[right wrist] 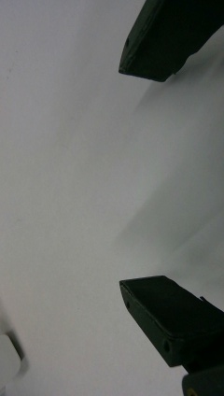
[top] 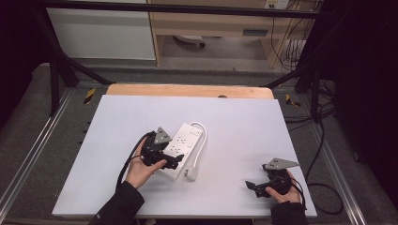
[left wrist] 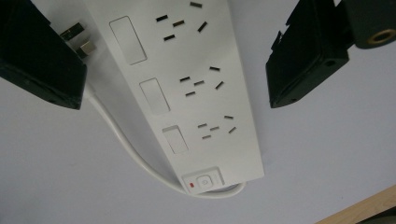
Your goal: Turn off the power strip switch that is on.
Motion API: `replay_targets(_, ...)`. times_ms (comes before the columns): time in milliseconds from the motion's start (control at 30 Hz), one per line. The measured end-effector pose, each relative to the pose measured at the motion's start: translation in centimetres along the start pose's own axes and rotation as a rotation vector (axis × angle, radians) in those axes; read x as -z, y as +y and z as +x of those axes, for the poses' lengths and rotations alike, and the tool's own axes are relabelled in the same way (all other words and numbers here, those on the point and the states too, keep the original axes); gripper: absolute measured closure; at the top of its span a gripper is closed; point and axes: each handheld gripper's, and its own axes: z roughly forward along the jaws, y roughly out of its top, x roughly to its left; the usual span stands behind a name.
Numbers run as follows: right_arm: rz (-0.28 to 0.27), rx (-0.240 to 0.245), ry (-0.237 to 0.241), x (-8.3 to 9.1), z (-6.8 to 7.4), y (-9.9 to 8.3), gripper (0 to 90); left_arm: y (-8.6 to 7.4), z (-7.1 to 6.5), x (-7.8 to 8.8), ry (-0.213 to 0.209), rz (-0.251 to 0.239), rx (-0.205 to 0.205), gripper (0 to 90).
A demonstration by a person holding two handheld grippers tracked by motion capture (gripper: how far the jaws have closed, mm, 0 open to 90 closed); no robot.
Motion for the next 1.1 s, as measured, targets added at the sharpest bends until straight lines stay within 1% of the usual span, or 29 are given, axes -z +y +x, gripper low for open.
replay_targets(233, 0.000, 0.000, 0.001, 0.0, 0.0, 0.0, 0.9, 0.3, 0.0, -0.8, 0.004, 0.004, 0.009, 6.1)
replay_targets(333, -0.001, -0.001, 0.001, 0.0, 0.0, 0.0, 0.9, 0.4, -0.1, -1.2, 0.015, 0.008, 0.007, 6.8)
replay_targets(600, -0.001, -0.003, 0.003, 0.0, 0.0, 0.0, 0.9, 0.7, -0.2, -1.9, 0.023, 0.000, 0.018, 10.4)
replay_targets(833, 0.000, 0.000, 0.001, 0.0, 0.0, 0.0, 0.9, 0.9, -0.3, -2.3, 0.036, -0.006, 0.019, 15.6)
replay_targets(933, 0.000, 0.002, 0.001, 0.0, 0.0, 0.0, 0.9, 1.0, -0.5, -2.5, 0.040, -0.013, 0.017, 19.5)
replay_targets(967, 0.000, 0.001, 0.002, 0.0, 0.0, 0.0, 0.9, 1.1, -0.6, -2.5, 0.039, -0.011, 0.013, 22.6)
replay_targets(1000, 0.000, 0.001, 0.002, 0.0, 0.0, 0.0, 0.9, 1.1, -0.6, -2.6, 0.041, -0.015, 0.014, 22.6)
replay_targets(1033, 0.000, 0.001, 0.002, 0.0, 0.0, 0.0, 0.9, 1.1, -0.7, -2.6, 0.045, -0.015, 0.012, 25.1)
replay_targets(1100, 0.001, 0.001, 0.001, 0.0, 0.0, 0.0, 0.9, 1.2, -0.8, -2.7, 0.041, -0.022, 0.011, 26.9)
